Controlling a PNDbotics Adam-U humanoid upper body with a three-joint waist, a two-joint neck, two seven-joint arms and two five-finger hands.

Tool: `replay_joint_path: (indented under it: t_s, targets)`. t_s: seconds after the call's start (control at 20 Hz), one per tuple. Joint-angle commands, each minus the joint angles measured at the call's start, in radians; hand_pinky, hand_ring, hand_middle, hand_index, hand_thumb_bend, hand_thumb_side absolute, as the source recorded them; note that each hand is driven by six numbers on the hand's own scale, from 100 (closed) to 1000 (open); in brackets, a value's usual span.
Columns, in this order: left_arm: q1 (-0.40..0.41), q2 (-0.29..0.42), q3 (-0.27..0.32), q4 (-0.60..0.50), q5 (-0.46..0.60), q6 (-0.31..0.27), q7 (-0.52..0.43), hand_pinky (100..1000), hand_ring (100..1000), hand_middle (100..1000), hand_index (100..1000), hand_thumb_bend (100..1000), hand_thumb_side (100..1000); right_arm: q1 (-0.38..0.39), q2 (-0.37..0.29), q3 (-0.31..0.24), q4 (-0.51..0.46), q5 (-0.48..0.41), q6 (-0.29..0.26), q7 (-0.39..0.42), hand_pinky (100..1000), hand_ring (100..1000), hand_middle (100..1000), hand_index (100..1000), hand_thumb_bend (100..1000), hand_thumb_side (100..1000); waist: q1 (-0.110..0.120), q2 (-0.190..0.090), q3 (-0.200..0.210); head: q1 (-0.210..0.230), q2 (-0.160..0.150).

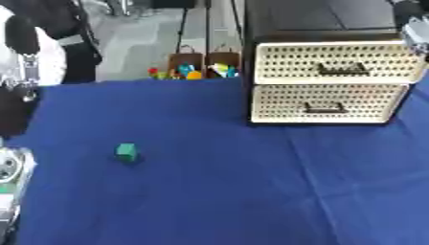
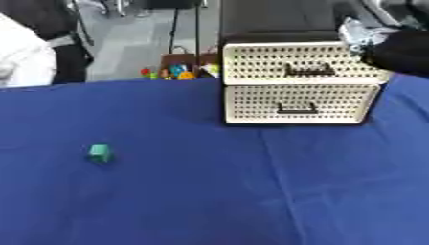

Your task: Pick up objects from table and place into drawer.

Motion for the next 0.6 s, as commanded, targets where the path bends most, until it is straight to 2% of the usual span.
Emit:
replay_joint_path:
  t_s: [0.05,0.3,0.4,0.45,0.5,0.6]
  targets:
    - [-0.005,0.005,0.003,-0.013,0.009,0.001,0.002,839,967,881,970,450,1000,-0.018,-0.04,0.0,-0.01,-0.018,-0.004,0.024,422,584,700,876,176,1000,-0.005,-0.017,0.0,0.003,0.009]
    - [0.0,0.004,0.003,-0.013,0.016,0.001,0.005,838,965,877,961,444,1000,-0.014,-0.056,0.007,-0.01,-0.065,-0.022,0.044,360,557,685,889,140,984,-0.007,-0.016,-0.001,0.006,0.01]
    - [0.001,0.005,0.002,-0.013,0.018,0.0,0.005,836,964,875,958,443,1000,-0.008,-0.073,0.013,-0.01,-0.096,-0.035,0.061,322,530,677,901,142,907,-0.009,-0.016,-0.002,0.006,0.009]
    - [0.002,0.006,0.002,-0.013,0.019,0.0,0.004,836,964,875,958,443,1000,-0.004,-0.083,0.016,-0.01,-0.113,-0.041,0.071,322,530,677,901,142,907,-0.01,-0.016,-0.002,0.006,0.008]
    - [0.003,0.006,0.002,-0.013,0.02,-0.001,0.004,835,963,875,957,441,1000,-0.001,-0.093,0.017,-0.01,-0.128,-0.046,0.08,285,499,662,897,156,853,-0.011,-0.016,-0.003,0.006,0.007]
    - [0.004,0.006,0.002,-0.013,0.022,-0.001,0.004,833,962,874,956,440,1000,0.008,-0.114,0.021,-0.01,-0.155,-0.051,0.094,259,458,645,909,209,813,-0.013,-0.016,-0.003,0.006,0.002]
